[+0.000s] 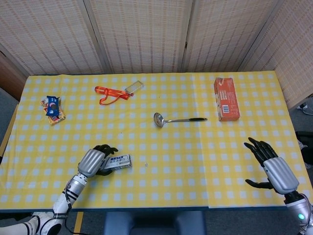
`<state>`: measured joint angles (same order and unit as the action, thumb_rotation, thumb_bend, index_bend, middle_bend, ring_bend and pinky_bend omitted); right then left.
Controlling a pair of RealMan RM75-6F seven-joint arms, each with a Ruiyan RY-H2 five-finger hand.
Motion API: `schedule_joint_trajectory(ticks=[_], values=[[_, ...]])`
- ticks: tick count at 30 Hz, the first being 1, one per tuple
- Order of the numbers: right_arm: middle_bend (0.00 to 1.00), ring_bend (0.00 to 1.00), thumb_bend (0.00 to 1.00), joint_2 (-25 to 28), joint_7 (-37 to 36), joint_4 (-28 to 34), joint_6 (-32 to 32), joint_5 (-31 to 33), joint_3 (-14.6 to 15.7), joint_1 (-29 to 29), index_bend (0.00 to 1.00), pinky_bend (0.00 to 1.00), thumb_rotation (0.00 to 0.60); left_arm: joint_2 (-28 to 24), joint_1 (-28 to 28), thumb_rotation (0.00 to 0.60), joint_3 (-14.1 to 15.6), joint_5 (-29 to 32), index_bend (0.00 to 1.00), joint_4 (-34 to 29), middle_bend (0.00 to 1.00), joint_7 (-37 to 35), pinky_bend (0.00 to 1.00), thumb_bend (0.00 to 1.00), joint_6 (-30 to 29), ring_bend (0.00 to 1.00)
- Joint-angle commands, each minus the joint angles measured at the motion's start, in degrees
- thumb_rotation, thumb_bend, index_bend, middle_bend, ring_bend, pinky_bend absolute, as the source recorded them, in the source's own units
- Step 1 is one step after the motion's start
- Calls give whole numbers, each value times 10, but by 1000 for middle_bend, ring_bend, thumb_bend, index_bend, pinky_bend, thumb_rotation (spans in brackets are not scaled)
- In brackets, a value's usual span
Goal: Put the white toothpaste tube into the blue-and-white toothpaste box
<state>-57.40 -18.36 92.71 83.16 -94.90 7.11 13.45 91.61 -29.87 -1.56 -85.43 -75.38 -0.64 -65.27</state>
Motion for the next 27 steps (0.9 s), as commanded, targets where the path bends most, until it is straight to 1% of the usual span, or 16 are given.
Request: schedule_joint_trajectory(ticks=[1,3,5,8,11,12,15,16,18,19,21,22,24,26,27], values=[[0,0,98,0,-2,-3,1,1,-4,-4,0,34,600,-5,-2,600,0,-1,27,-15,55,-7,46,177,4,2],[0,0,98,1,1,-4,1,3,-7,-7,0,34,600,-11,-1,600,0,-4,0,-27,3,-9,1,153,0,0],[0,0,98,1,10,-3,2,7,-9,-11,0,34,600,-20,1,600,0,-6,0,-40,0,-13,0,140,-5,0],[0,0,98,-2,66,4,14,28,-21,-26,0,34,600,-58,11,600,3,-16,0,-79,0,-9,0,135,-25,0],[0,0,98,-14,157,16,42,59,-38,-49,0,29,600,-120,39,600,15,-27,0,-121,0,15,0,135,-69,0],[0,0,98,-22,193,20,56,70,-44,-59,0,25,600,-147,56,600,23,-26,0,-136,0,23,0,135,-86,0],[0,0,98,-42,268,29,86,86,-53,-81,0,5,600,-215,105,600,42,0,0,-166,0,45,0,136,-124,0],[0,0,98,-48,288,29,95,88,-55,-88,0,1,600,-228,121,600,45,8,0,-168,0,47,0,136,-140,0],[0,0,98,-62,324,27,114,91,-59,-100,0,0,600,-238,153,600,48,17,0,-157,0,50,0,136,-183,0],[0,0,98,-70,341,24,124,92,-61,-107,0,0,600,-237,174,600,48,18,0,-140,0,46,0,136,-211,0],[0,0,98,-82,347,15,132,94,-63,-116,0,0,600,-221,203,600,45,14,10,-97,1,23,0,137,-255,0],[0,0,98,-86,343,9,132,96,-63,-119,0,0,600,-212,212,600,44,14,20,-76,3,13,0,138,-266,0],[0,0,99,-89,338,3,119,102,-64,-119,0,0,600,-200,219,600,40,20,34,-45,12,15,0,139,-267,0],[0,0,98,-86,333,2,108,100,-64,-115,0,0,600,-202,218,600,41,16,32,-37,18,29,0,140,-261,0],[0,0,98,-84,325,4,102,101,-66,-113,0,0,600,-199,220,600,39,11,28,-33,19,32,0,139,-267,0]])
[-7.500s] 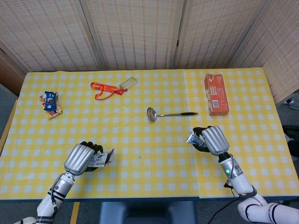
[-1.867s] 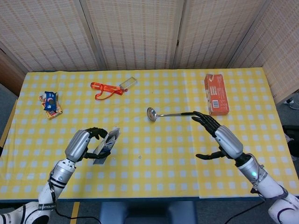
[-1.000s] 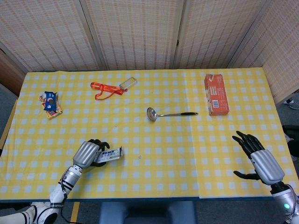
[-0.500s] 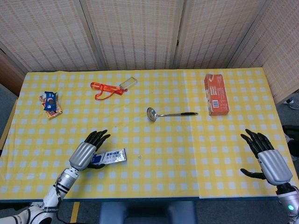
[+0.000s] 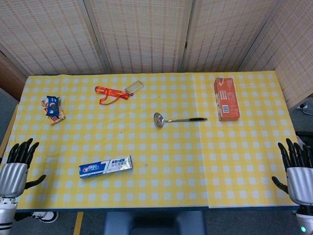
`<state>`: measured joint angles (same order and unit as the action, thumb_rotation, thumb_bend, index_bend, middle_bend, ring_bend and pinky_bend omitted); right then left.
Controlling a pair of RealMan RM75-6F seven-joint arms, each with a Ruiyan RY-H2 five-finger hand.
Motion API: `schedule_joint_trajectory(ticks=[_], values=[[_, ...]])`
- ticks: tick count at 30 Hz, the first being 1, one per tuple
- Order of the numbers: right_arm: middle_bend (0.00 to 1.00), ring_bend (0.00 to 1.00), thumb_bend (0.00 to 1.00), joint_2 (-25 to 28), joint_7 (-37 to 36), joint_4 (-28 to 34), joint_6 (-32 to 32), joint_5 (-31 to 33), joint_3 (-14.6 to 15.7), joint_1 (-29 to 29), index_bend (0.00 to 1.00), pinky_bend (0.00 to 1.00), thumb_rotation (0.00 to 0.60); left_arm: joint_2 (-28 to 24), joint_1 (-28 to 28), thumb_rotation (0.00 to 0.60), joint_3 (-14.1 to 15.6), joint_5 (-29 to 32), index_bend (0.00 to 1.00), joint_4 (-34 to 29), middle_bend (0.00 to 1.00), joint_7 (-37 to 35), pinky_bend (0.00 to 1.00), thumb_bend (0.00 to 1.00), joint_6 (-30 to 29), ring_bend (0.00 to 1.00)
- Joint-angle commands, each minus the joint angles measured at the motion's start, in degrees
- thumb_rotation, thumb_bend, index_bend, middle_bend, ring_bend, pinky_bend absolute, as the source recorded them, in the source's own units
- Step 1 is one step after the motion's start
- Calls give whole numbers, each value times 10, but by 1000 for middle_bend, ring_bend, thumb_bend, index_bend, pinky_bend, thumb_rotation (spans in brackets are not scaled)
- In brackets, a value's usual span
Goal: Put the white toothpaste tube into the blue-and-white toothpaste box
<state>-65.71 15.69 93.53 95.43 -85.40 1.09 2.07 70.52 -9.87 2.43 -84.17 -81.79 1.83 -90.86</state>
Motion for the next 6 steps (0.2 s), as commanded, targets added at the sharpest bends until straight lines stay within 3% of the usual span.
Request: schedule_joint_trajectory(ticks=[1,6], values=[[0,0,98,0,-16,-3,-25,6,-7,1,0,0,600,13,21,600,-1,-8,28,32,19,7,0,139,-13,0],[0,0,98,3,-27,1,-36,-5,-6,1,0,0,600,4,29,600,-6,-12,28,25,19,6,0,139,-13,0]])
